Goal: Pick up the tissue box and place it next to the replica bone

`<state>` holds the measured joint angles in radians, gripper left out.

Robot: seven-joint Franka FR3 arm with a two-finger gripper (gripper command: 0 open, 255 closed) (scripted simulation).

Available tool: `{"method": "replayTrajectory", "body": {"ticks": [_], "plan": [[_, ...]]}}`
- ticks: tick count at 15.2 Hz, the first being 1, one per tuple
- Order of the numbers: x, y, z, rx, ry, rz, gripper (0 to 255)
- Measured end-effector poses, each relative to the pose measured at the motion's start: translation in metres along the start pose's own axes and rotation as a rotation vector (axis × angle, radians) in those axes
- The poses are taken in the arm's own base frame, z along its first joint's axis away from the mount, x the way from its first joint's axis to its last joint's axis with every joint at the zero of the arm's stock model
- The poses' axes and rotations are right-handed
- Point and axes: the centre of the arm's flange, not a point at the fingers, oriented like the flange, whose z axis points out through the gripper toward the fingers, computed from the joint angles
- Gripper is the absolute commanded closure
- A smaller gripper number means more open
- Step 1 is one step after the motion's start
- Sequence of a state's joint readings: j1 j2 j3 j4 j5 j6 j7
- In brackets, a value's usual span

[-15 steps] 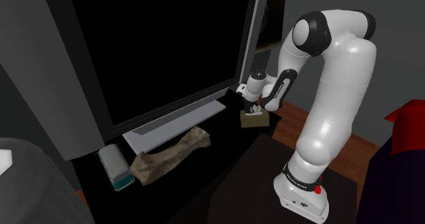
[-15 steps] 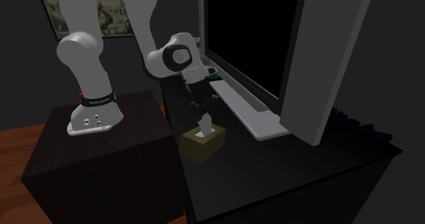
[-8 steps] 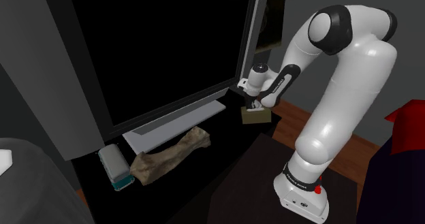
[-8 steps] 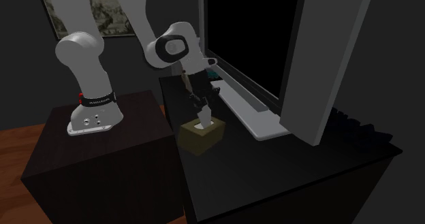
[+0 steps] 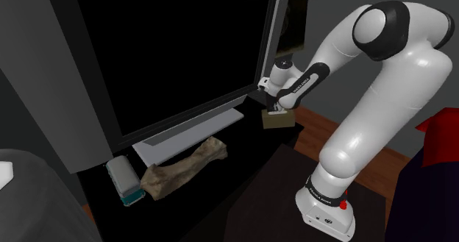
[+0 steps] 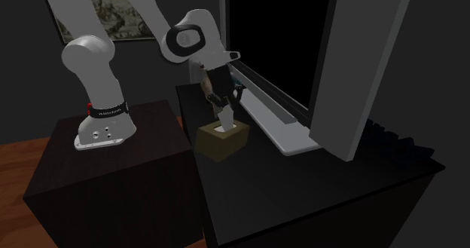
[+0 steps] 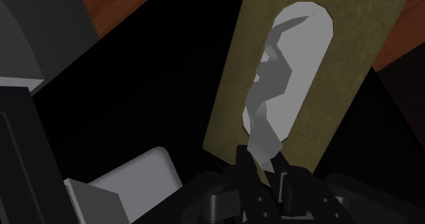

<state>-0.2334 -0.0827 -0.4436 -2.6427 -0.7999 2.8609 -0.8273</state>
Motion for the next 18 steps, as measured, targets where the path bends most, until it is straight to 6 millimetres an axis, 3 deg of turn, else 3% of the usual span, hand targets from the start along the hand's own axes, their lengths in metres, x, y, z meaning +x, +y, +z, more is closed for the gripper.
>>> {"method": "replayTrajectory", "body": {"ticks": [18], "plan": [[-0.016,0.035,-0.086,0.0,0.0,0.0,255]]}}
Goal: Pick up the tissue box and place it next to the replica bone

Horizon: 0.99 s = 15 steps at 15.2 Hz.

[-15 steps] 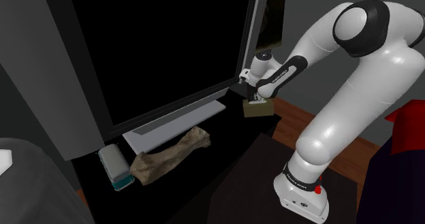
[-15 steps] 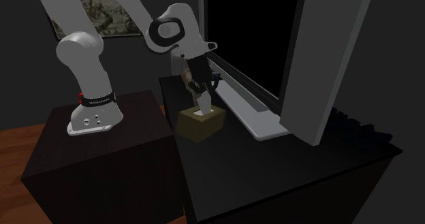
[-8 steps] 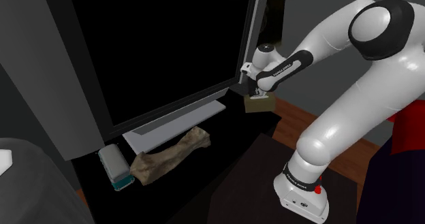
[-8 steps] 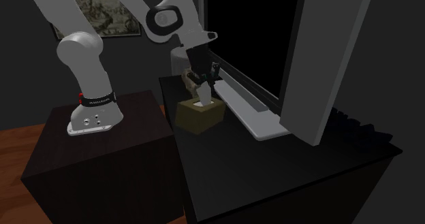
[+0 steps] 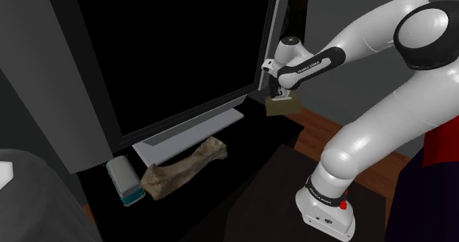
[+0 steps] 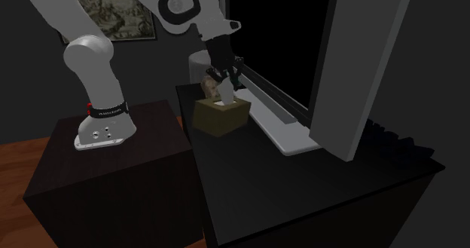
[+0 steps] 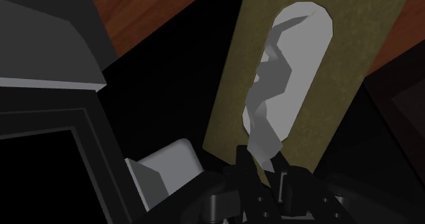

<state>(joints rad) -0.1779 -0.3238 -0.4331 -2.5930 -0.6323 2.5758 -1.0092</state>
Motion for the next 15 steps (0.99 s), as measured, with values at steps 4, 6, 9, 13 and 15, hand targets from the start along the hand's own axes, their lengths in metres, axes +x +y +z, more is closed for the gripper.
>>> {"method": "replayTrajectory", "body": {"ticks": [4,6,9,13,15], "plan": [[-0.004,0.007,-0.02,0.0,0.0,0.0,255],[-0.005,0.01,-0.029,0.0,0.0,0.0,255],[-0.002,0.011,-0.04,0.0,0.0,0.0,255],[0.035,-0.011,-0.059,0.001,0.001,-0.001,255],[0.058,-0.026,-0.069,0.0,0.001,-0.002,255]]}}
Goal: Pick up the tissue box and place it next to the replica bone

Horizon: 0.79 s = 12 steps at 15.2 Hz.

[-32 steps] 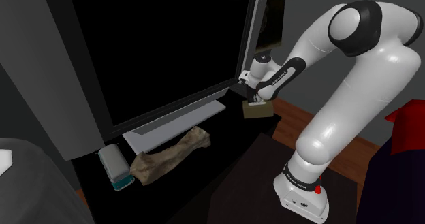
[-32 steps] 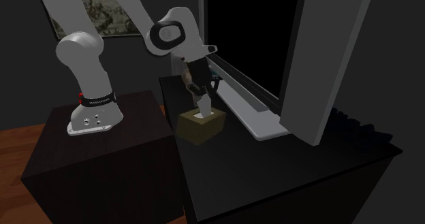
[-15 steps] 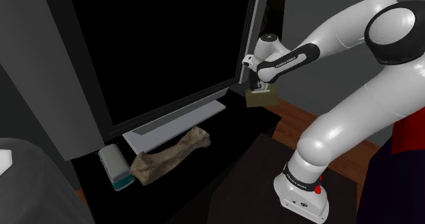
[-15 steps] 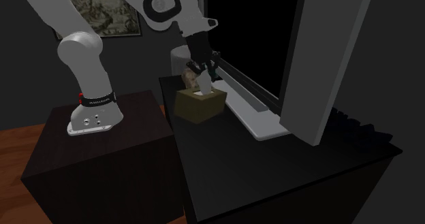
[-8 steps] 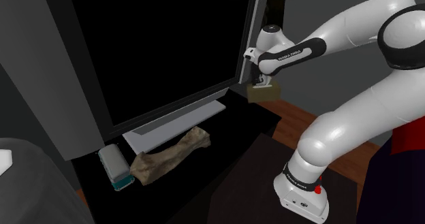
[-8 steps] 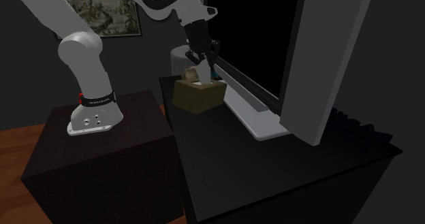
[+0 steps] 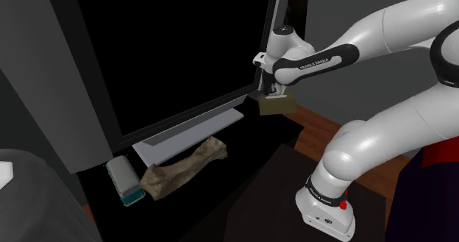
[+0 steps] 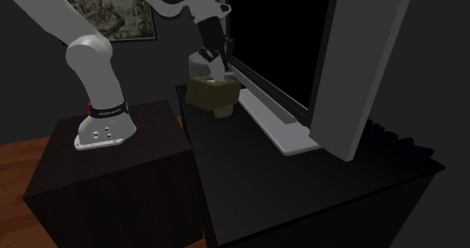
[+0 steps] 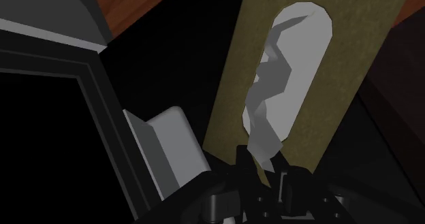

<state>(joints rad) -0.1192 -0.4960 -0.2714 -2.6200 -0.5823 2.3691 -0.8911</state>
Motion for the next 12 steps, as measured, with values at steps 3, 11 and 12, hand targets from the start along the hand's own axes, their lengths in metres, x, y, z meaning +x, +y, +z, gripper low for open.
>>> {"method": "replayTrajectory", "body": {"ticks": [3,11,12], "plan": [[0.032,-0.017,-0.014,0.0,0.0,0.0,255],[0.115,-0.071,-0.048,0.0,0.0,0.0,255],[0.125,-0.075,-0.054,0.0,0.0,0.001,255]]}}
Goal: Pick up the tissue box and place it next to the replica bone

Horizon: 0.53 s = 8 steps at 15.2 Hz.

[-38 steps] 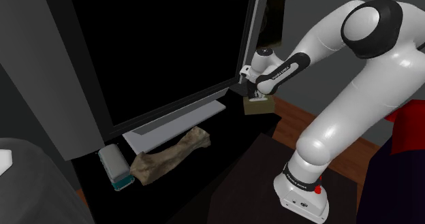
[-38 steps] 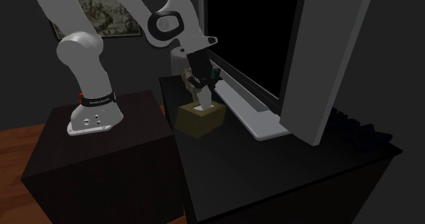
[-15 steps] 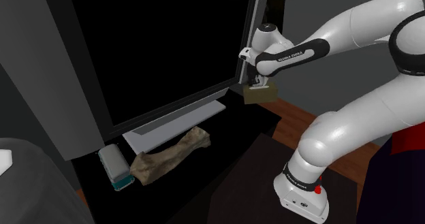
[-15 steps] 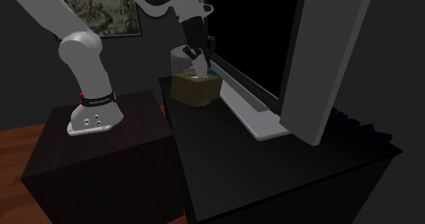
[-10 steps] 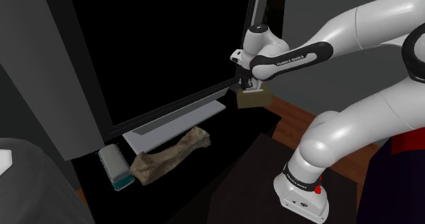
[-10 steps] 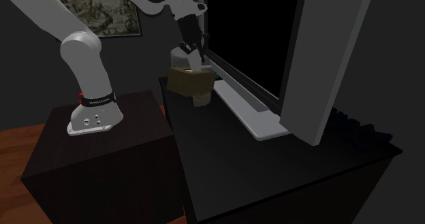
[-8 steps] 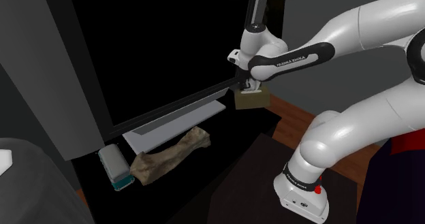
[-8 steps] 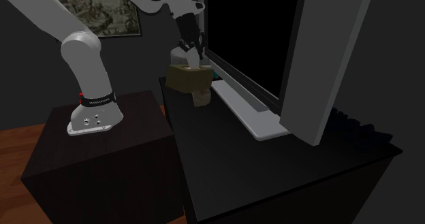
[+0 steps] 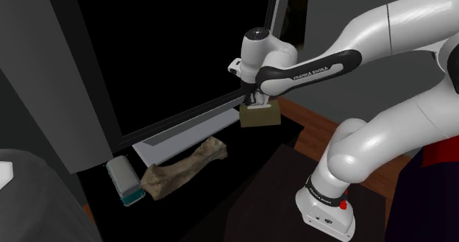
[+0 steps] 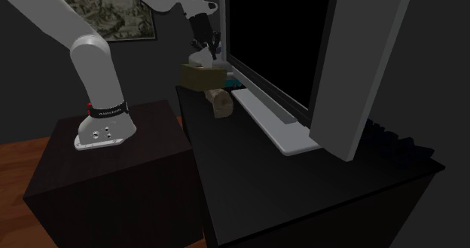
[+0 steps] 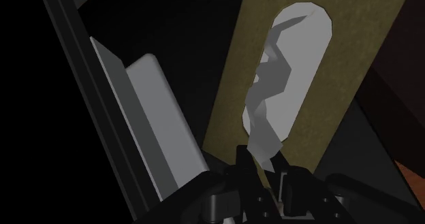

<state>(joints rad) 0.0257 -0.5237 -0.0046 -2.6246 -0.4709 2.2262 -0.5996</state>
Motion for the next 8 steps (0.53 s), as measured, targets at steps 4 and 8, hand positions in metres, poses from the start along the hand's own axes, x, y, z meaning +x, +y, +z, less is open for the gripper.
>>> {"method": "replayTrajectory", "body": {"ticks": [4,8], "plan": [[0.042,-0.025,-0.017,0.0,0.0,0.0,255],[0.087,-0.053,-0.035,0.0,0.0,-0.001,255]]}}
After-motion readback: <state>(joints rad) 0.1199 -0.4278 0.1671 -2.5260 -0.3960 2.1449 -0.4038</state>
